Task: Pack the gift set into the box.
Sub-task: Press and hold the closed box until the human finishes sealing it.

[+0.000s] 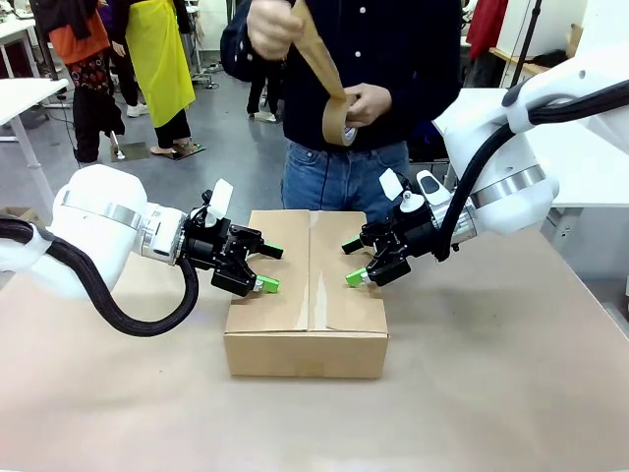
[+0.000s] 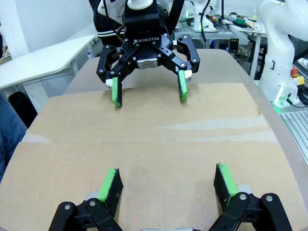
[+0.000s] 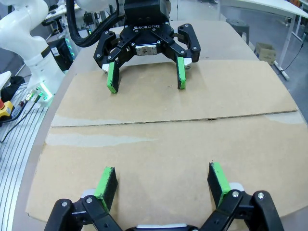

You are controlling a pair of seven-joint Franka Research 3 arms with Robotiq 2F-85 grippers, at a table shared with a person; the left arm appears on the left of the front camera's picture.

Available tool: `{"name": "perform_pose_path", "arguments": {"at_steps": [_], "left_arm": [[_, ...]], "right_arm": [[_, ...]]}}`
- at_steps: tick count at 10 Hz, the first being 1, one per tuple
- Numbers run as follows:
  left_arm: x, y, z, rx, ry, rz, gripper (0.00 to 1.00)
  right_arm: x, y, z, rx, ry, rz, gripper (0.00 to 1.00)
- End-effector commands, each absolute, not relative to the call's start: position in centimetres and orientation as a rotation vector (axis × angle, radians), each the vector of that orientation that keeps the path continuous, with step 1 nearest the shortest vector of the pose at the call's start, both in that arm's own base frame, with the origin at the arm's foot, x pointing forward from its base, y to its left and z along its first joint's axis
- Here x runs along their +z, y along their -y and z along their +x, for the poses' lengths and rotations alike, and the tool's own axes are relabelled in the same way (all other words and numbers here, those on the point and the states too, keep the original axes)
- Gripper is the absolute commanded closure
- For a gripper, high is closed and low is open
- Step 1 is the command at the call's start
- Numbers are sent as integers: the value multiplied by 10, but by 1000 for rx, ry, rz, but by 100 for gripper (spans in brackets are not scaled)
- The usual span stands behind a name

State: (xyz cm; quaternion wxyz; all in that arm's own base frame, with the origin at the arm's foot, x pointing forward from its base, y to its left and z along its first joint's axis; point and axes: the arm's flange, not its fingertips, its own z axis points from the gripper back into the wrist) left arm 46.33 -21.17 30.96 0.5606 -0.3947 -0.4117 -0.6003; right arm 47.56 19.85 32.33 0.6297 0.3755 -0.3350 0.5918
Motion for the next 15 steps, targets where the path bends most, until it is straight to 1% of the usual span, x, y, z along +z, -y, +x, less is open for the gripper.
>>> {"name": "perform_pose_path", "arguments": {"at_steps": [1,15], "left_arm": [[309,211,463,-1420,970,-927,0],[309,211,463,-1420,970,-927,0]], "right_arm": [[322,-198,476,1346,762,869,0],[322,-198,476,1346,762,869,0]]}}
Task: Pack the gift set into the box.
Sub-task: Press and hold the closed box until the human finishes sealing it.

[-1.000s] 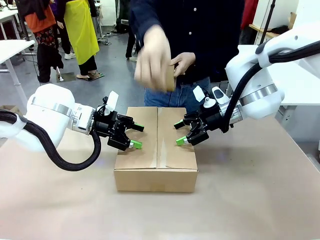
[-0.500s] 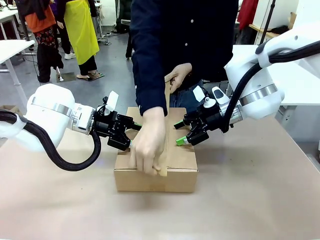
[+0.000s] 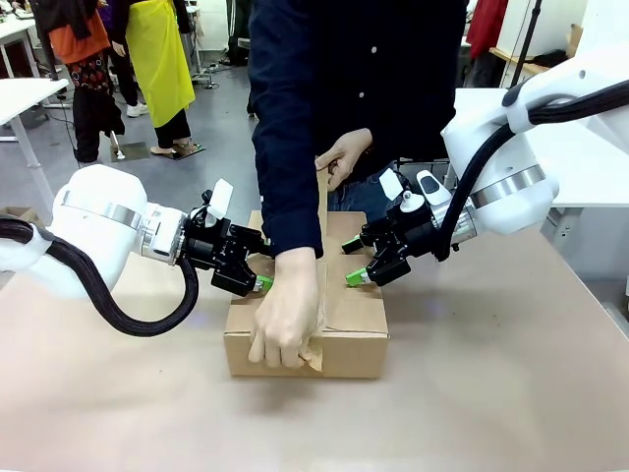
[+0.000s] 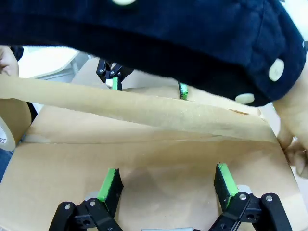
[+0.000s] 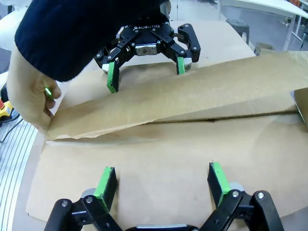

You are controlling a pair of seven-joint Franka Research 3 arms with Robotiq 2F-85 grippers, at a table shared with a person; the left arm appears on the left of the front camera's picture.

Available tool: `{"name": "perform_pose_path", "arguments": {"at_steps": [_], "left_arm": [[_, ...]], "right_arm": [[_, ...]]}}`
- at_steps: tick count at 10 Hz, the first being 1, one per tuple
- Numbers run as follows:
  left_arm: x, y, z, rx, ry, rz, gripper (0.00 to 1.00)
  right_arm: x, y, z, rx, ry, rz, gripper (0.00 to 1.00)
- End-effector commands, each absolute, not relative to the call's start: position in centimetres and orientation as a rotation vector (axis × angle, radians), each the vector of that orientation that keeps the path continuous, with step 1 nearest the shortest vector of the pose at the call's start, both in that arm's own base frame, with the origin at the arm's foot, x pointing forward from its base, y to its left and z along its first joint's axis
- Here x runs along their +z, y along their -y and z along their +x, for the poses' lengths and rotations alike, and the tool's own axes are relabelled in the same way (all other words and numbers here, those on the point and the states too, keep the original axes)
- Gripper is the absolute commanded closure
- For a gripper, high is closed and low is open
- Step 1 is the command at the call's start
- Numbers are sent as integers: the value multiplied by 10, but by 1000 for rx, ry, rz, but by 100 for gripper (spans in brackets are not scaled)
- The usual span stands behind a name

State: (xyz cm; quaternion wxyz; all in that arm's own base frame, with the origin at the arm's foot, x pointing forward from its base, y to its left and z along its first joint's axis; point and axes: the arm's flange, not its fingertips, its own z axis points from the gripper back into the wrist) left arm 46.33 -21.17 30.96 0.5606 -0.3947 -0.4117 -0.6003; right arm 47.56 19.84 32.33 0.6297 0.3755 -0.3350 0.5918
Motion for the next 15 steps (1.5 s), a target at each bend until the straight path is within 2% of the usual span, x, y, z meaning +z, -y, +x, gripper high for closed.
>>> {"name": "perform_pose_path", "arguments": {"at_steps": [1,15], "left_arm": [[309,211,463,-1420,970,-927,0],[309,211,463,-1420,970,-927,0]], "right_arm": [[322,-198,476,1346,762,869,0],[322,-198,476,1346,762,869,0]]}}
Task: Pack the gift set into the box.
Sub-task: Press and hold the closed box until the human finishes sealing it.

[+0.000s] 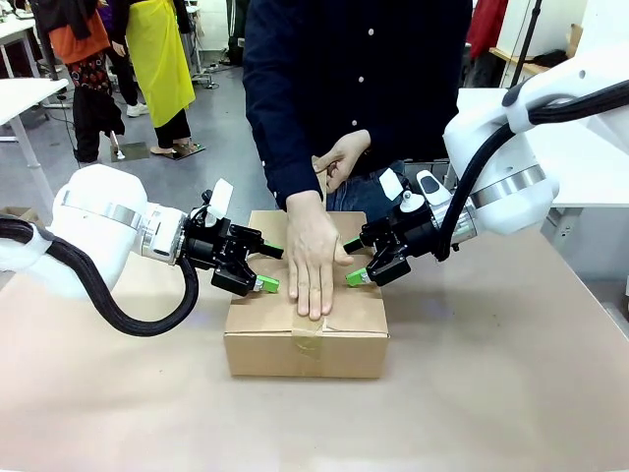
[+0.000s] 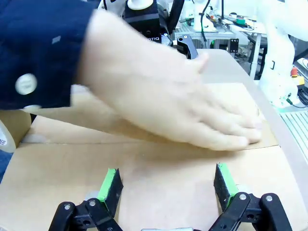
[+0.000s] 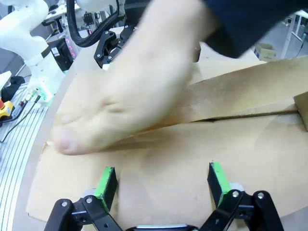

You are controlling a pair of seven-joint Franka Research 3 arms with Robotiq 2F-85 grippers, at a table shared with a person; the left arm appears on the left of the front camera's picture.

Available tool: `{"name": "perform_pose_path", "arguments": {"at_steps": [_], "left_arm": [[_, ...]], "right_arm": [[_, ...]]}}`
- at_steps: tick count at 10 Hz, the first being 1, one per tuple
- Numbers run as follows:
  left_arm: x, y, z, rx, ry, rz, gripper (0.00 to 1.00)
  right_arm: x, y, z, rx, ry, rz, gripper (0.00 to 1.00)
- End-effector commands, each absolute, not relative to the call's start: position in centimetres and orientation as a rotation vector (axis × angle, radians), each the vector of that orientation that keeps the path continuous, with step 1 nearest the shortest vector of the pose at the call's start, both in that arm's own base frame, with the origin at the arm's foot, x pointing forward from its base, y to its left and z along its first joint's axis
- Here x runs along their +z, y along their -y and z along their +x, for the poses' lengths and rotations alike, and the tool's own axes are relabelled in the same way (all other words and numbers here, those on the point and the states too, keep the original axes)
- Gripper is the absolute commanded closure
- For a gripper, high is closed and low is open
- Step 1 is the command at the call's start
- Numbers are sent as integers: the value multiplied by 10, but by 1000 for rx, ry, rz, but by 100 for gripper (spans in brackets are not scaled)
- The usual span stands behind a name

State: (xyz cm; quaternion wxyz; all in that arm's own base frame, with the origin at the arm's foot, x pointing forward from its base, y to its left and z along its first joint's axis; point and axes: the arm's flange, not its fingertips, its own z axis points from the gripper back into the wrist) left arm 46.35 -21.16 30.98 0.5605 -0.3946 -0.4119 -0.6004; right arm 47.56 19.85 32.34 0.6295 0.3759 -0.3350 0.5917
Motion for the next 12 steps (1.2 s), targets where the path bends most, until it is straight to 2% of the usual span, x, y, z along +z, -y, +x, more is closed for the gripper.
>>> {"name": "perform_pose_path", "arguments": {"at_steps": [1,12], "left_arm": [[309,211,463,-1420,970,-927,0],[309,211,463,-1420,970,-927,0]], "right_arm": [[322,-198,476,1346,762,869,0],[322,-198,476,1346,762,869,0]]}}
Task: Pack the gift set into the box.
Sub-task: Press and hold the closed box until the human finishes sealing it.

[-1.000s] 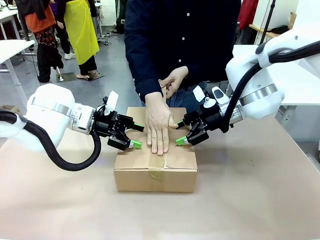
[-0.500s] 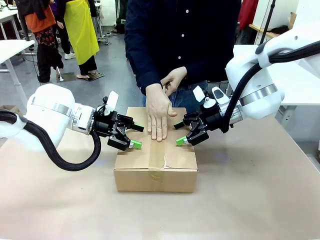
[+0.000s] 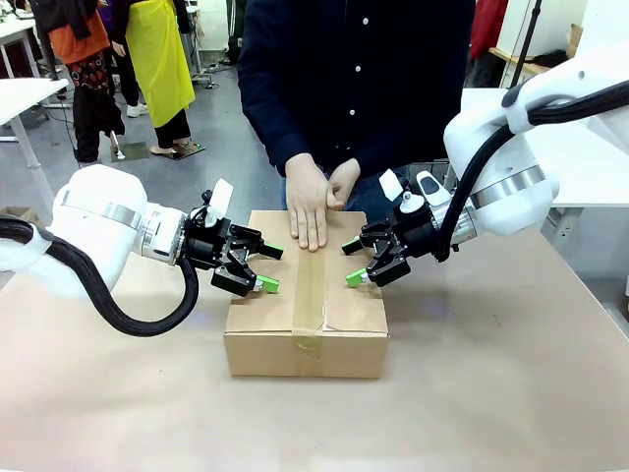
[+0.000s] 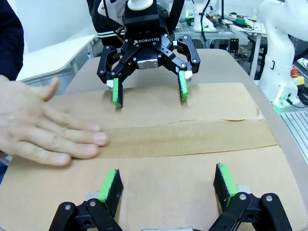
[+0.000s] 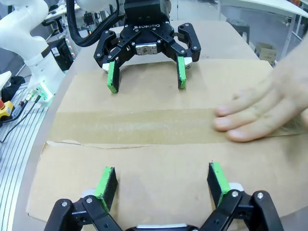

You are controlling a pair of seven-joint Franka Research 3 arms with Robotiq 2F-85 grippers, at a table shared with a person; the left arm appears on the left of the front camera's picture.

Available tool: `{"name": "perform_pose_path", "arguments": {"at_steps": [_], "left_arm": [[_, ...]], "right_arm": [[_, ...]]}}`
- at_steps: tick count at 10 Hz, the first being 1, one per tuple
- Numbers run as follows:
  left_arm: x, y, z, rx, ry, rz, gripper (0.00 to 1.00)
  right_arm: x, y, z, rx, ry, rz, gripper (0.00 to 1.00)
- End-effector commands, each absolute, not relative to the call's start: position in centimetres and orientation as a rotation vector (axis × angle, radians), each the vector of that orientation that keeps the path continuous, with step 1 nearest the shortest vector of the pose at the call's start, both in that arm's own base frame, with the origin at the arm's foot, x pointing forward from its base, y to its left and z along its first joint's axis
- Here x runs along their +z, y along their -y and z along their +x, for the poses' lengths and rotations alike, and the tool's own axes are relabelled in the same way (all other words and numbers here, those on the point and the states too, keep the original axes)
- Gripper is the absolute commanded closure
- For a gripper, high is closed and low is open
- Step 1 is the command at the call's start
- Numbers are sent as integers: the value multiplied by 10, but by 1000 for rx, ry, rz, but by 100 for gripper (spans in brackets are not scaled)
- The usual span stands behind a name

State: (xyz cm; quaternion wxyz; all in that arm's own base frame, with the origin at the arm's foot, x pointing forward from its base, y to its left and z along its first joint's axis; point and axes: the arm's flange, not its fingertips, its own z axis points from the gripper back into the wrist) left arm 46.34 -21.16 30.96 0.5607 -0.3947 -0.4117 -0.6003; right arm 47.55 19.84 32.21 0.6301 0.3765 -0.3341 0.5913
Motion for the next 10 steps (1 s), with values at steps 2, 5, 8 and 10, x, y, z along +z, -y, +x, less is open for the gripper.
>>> {"name": "perform_pose_path", "arguments": {"at_steps": [2,5,8,10], "left_arm": [[309,211,463,-1420,970,-927,0],[309,211,463,-1420,970,-927,0],[309,211,463,-1420,970,-927,0],[309,211,463,-1420,970,-927,0]], "right_arm": [[322,-198,476,1346,762,869,0],[322,-198,476,1346,762,869,0],[322,-198,476,1346,762,869,0],[322,-198,476,1346,762,869,0]]}}
